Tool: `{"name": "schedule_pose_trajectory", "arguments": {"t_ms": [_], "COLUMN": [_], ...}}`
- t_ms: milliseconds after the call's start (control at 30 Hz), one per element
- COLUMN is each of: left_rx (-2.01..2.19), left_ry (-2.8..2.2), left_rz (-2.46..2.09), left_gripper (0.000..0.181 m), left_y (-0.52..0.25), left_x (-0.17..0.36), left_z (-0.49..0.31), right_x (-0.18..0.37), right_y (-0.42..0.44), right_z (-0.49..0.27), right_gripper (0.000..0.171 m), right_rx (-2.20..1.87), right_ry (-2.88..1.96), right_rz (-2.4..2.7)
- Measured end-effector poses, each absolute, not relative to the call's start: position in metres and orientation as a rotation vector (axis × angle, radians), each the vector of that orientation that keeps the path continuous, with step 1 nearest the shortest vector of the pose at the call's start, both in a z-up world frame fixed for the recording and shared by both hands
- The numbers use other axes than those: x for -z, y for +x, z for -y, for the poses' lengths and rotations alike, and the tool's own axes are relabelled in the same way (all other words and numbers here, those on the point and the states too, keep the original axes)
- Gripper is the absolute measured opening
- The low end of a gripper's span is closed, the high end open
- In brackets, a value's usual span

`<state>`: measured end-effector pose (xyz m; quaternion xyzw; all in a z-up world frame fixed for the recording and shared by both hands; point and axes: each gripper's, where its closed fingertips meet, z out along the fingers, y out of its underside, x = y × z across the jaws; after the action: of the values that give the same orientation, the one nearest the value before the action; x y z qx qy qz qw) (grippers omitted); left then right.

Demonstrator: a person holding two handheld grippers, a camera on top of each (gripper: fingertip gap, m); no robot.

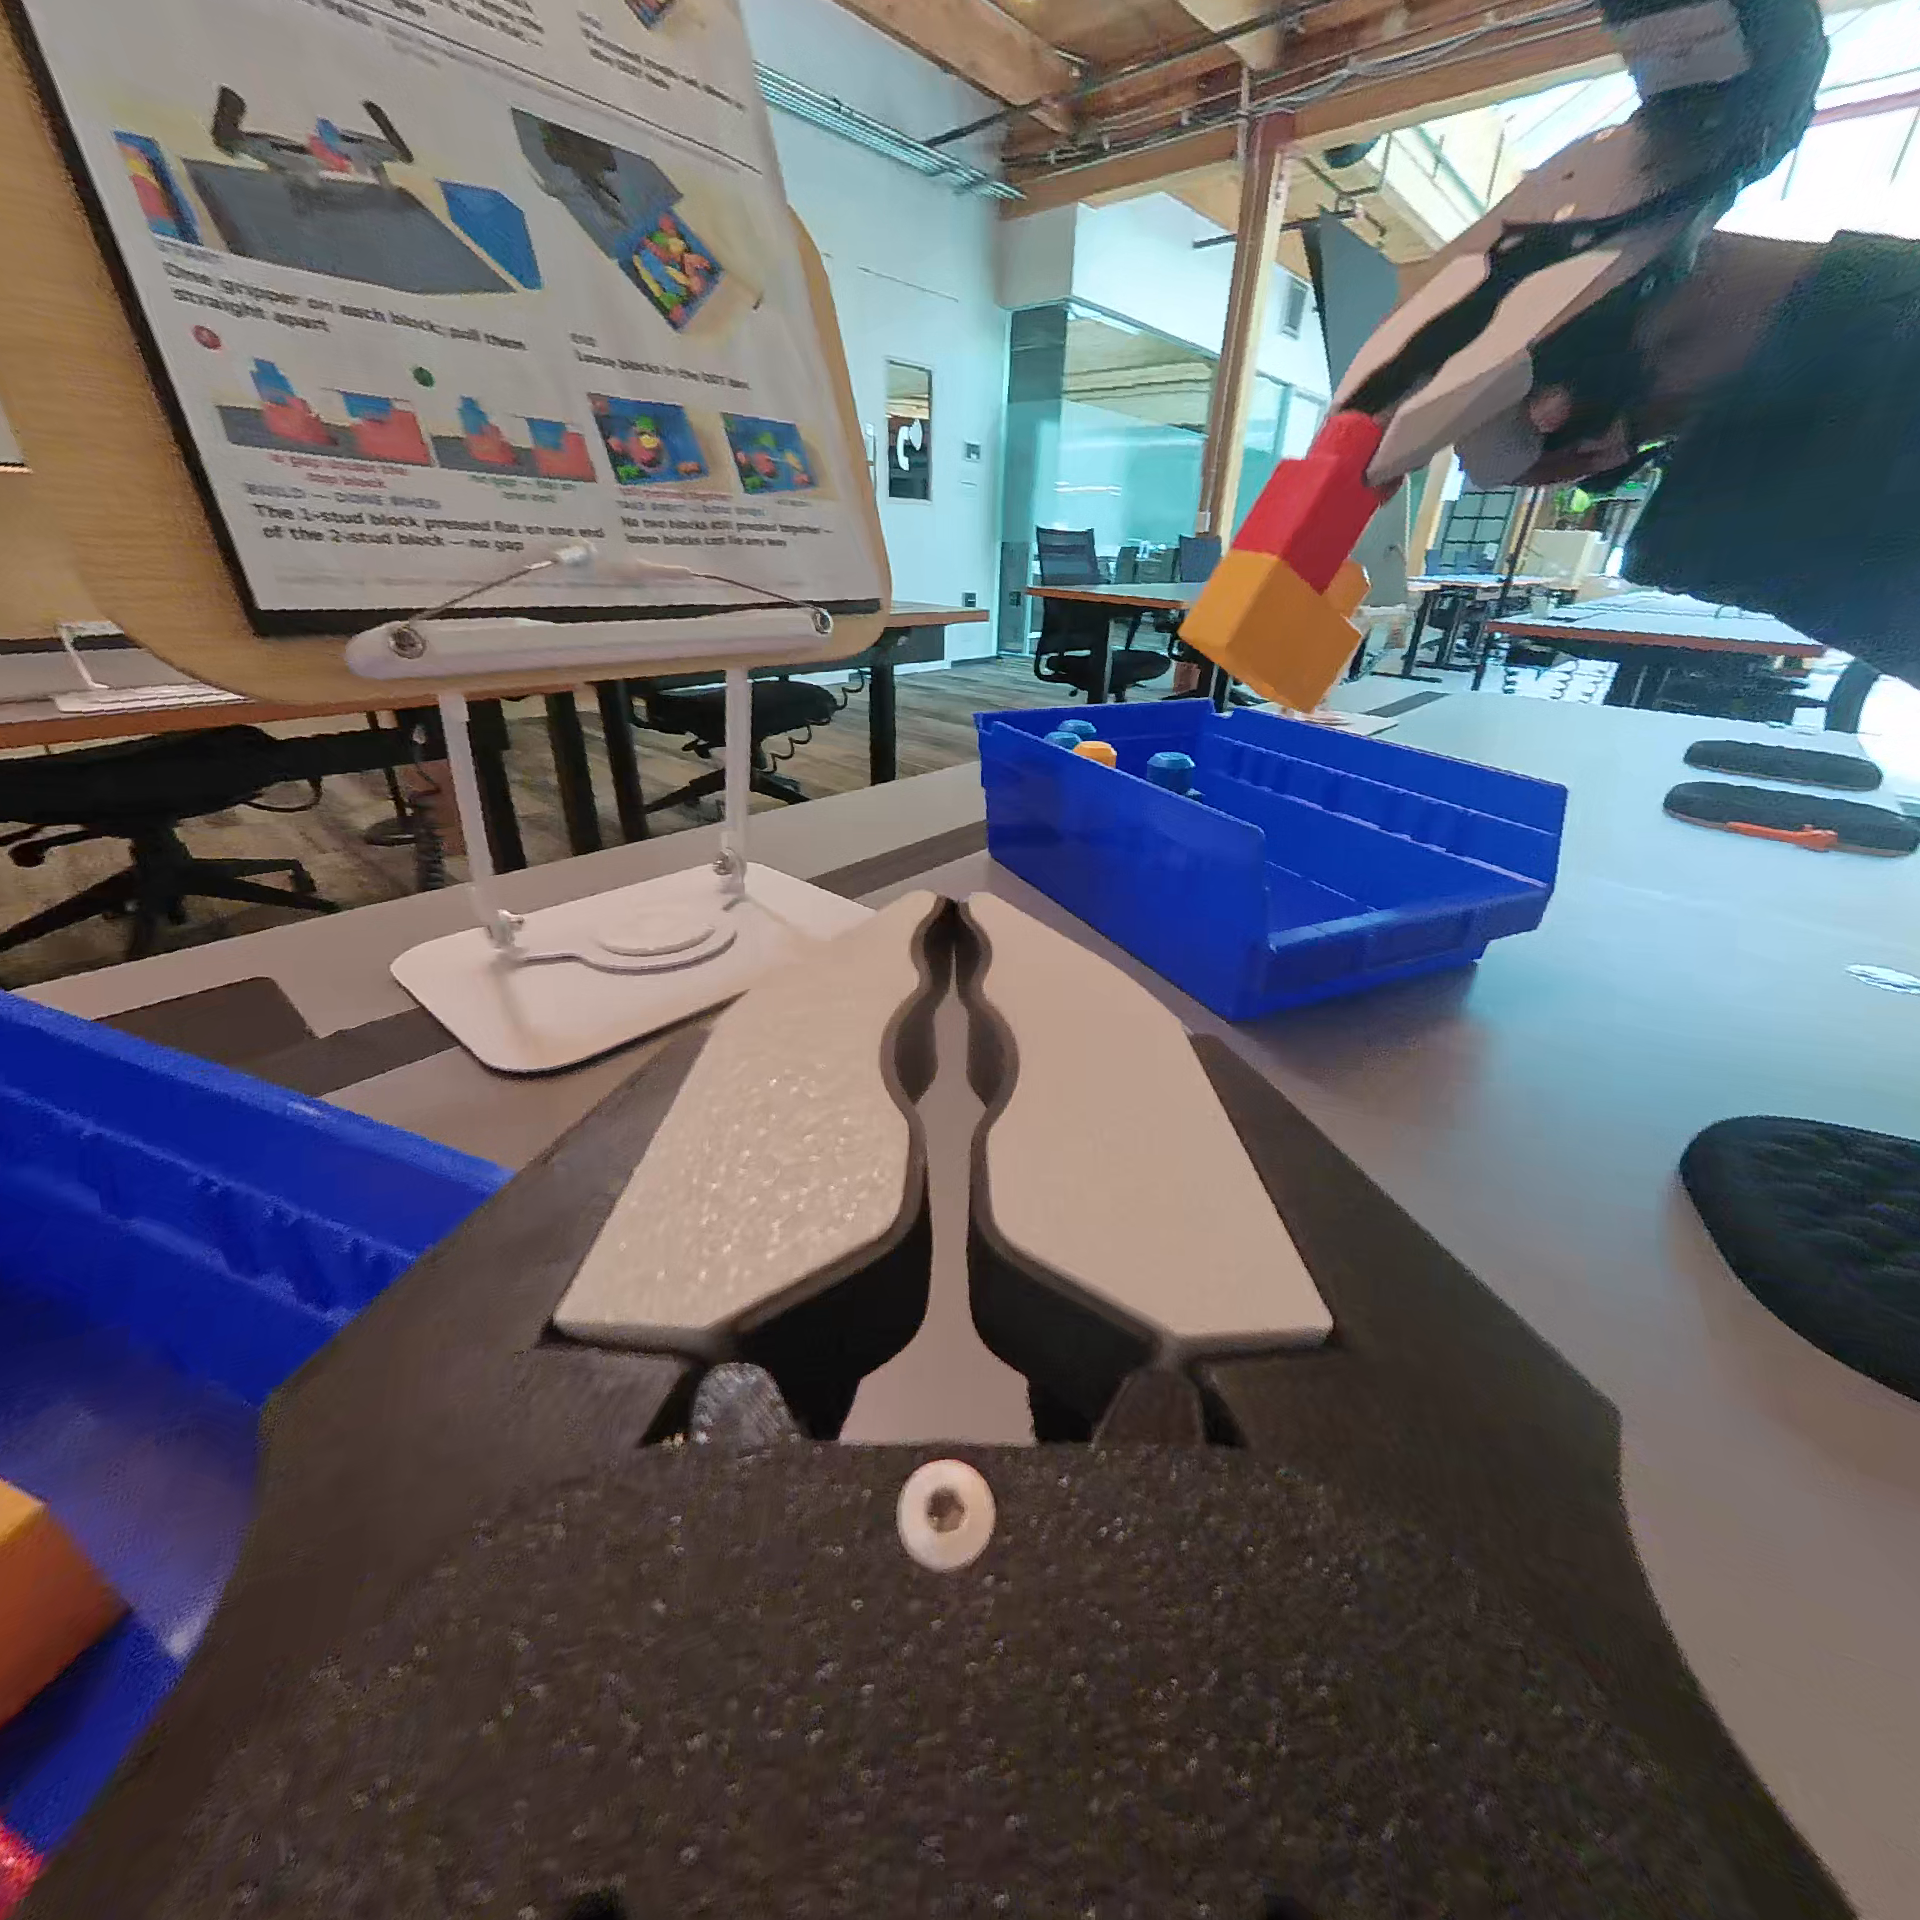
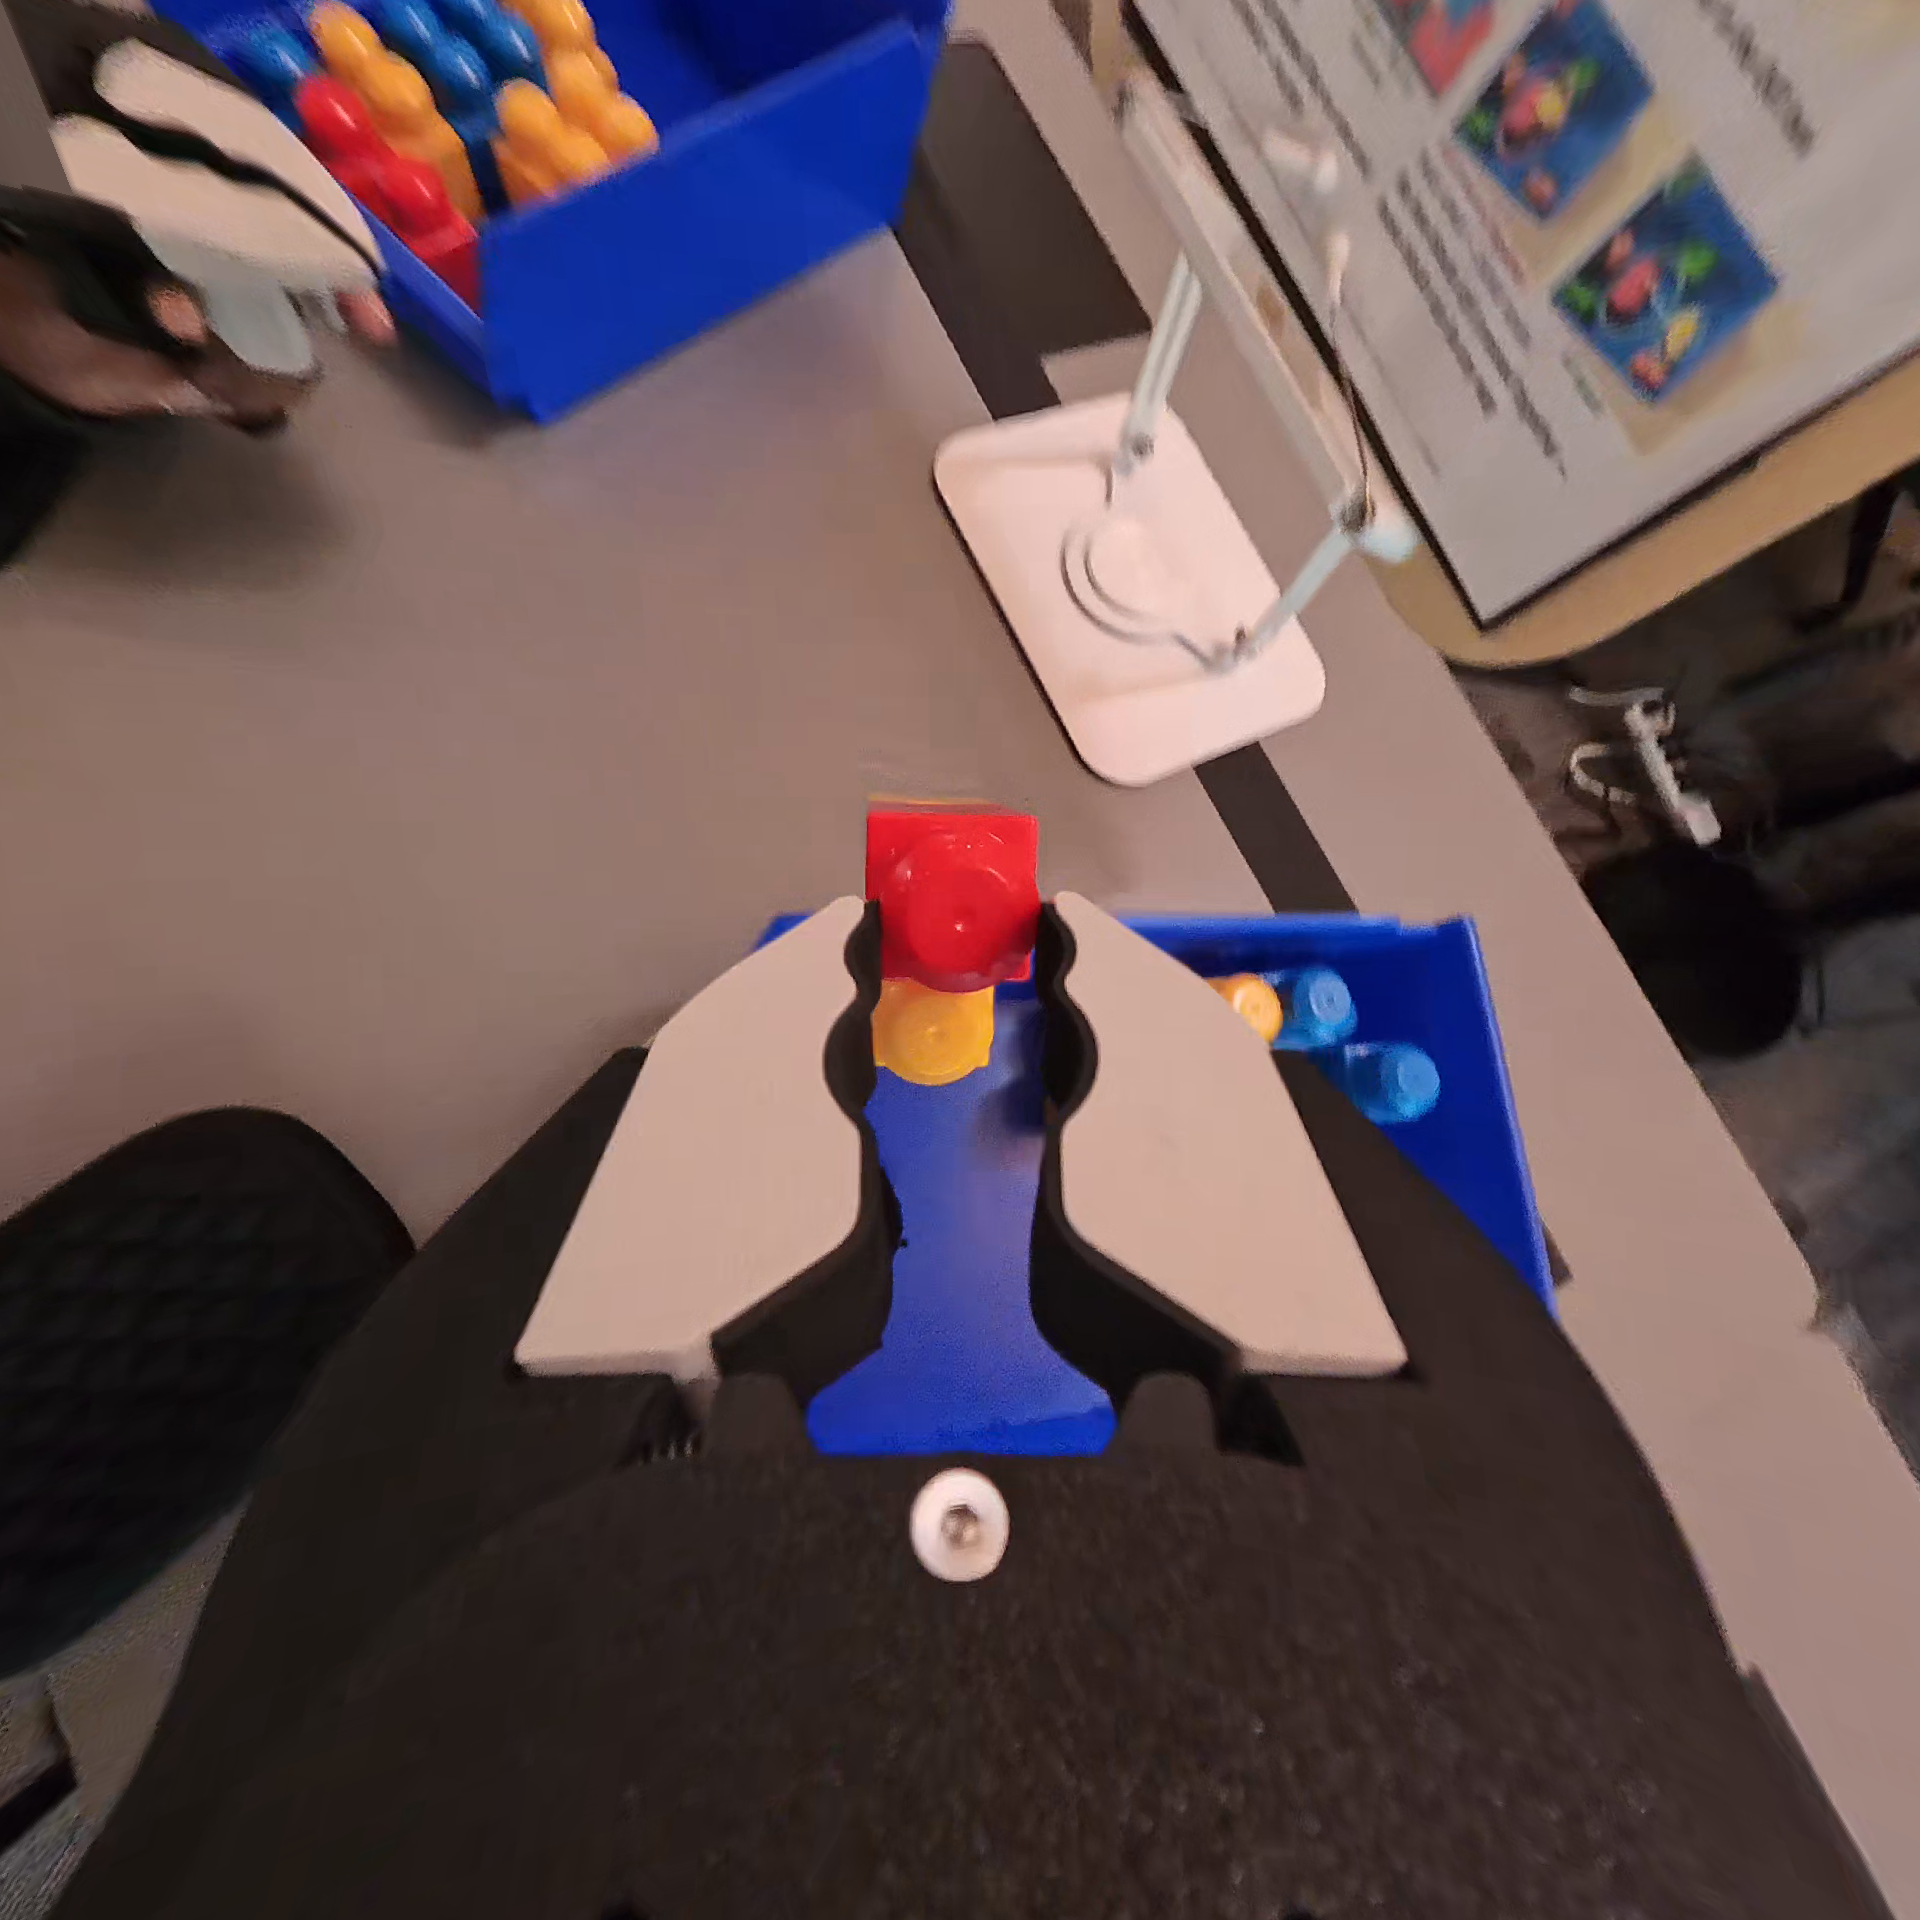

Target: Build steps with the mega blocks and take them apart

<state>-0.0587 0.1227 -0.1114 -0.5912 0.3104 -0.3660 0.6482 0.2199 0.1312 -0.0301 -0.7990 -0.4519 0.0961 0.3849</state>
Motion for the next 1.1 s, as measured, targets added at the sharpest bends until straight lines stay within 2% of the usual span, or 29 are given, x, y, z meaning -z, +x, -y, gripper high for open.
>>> {"name": "schedule_pose_trajectory", "arguments": {"t_ms": [333, 567, 867, 933, 1000, 1100], "left_rx": [0.82, 0.839, 0.85, 0.85, 0.85, 0.849], "left_ry": [-1.342, -1.345, -1.343, -1.341, -1.341, -1.343], "left_rz": [-0.731, -0.761, -0.787, -0.788, -0.788, -0.786], "left_gripper": [0.0, 0.0, 0.0, 0.0, 0.0, 0.0], "left_y": [-0.055, -0.052, -0.05, -0.05, -0.05, -0.051], "left_x": [0.117, 0.119, 0.12, 0.119, 0.119, 0.119], "left_z": [-0.122, -0.119, -0.116, -0.116, -0.116, -0.116], "right_x": [0.135, 0.175, 0.179, 0.175, 0.163, 0.125], "right_y": [0.253, 0.251, 0.247, 0.25, 0.249, 0.238], "right_z": [-0.16, -0.178, -0.189, -0.189, -0.189, -0.19], "right_gripper": [0.029, 0.029, 0.029, 0.034, 0.038, 0.035], "right_rx": [-0.21, -0.052, 0.098, 0.132, 0.12, 0.089], "right_ry": [-2.318, -2.411, -2.37, -2.357, -2.337, -2.229], "right_rz": [1.118, 1.207, 1.283, 1.284, 1.249, 1.161]}}
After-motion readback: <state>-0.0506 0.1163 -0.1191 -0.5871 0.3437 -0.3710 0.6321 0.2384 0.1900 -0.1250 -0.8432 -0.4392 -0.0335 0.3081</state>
